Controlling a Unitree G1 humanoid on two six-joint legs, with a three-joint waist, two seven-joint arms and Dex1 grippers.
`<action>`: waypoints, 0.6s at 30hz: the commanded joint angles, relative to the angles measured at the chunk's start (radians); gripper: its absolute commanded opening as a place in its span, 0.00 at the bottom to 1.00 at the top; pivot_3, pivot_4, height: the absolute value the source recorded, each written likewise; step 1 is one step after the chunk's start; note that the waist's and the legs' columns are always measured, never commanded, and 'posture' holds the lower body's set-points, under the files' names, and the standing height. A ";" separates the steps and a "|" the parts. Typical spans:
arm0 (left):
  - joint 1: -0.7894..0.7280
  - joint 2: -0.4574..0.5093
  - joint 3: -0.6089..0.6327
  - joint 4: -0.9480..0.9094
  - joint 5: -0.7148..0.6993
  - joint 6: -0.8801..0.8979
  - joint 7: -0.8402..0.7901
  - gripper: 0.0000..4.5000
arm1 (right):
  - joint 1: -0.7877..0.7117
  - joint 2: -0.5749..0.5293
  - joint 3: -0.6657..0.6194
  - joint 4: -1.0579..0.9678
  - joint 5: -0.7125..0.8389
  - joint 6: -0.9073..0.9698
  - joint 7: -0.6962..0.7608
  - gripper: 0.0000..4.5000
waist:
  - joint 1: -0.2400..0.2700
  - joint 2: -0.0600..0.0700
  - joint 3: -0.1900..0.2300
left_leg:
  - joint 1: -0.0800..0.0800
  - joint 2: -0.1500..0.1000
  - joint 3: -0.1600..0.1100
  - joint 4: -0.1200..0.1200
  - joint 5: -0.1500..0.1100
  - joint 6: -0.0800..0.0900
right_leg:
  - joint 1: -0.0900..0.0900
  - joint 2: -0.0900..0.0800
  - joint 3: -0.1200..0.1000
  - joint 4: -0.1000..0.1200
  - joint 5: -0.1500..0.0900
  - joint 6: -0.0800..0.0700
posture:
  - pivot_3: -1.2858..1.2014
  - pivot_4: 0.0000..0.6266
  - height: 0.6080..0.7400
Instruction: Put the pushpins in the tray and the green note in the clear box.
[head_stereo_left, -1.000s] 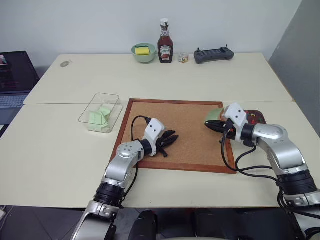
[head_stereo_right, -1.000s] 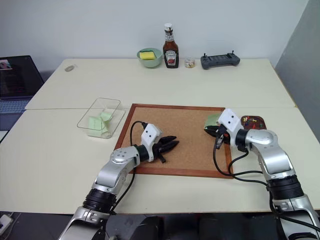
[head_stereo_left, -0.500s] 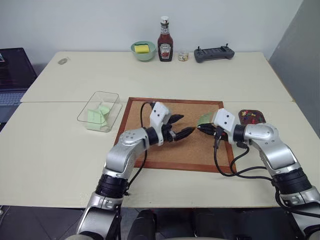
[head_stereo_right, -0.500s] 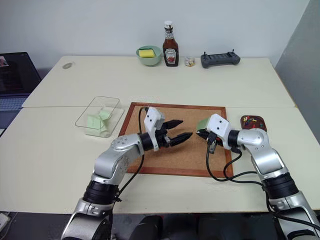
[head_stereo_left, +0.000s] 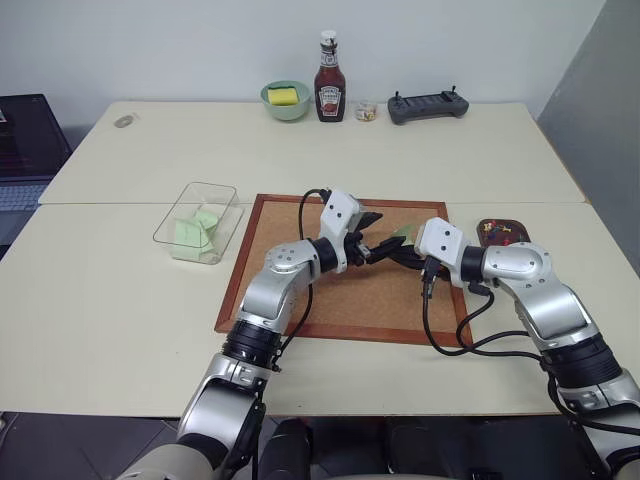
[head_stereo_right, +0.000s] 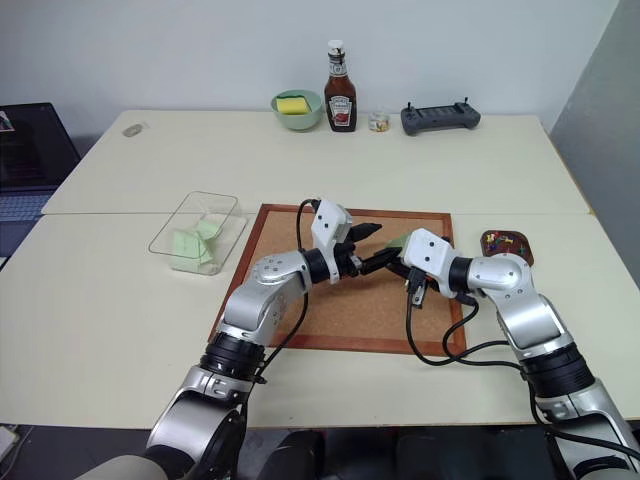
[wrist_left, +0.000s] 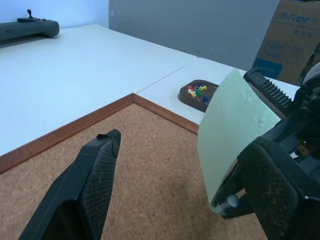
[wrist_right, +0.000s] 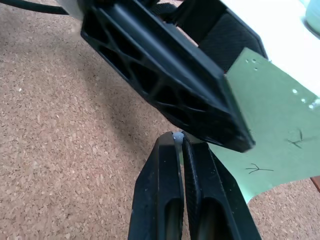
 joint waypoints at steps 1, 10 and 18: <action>-0.049 -0.026 -0.010 0.048 0.006 -0.038 -0.025 0.84 | -0.024 0.004 -0.005 -0.046 0.002 -0.013 0.004 0.00 | 0.000 0.000 0.000 | 0.000 0.000 0.000 0.000 0.000 0.000 | 0.000 0.000 0.000 0.000 0.000 0.000 | 0.52 0.24 1.00; -0.103 -0.044 -0.031 0.136 0.004 0.018 -0.094 0.65 | -0.030 0.008 -0.005 -0.050 -0.004 -0.013 0.004 0.00 | -0.001 0.000 0.000 | 0.000 0.000 0.000 0.000 0.000 0.000 | 0.000 0.000 0.000 0.000 0.000 0.000 | 0.52 0.24 1.00; -0.102 -0.038 -0.050 0.139 0.019 0.048 -0.140 0.33 | -0.033 0.006 -0.006 -0.054 -0.005 -0.013 0.000 0.00 | -0.001 0.000 0.000 | -0.001 0.000 0.000 0.000 0.000 0.000 | 0.000 0.000 0.000 0.000 0.000 0.000 | 0.52 0.24 1.00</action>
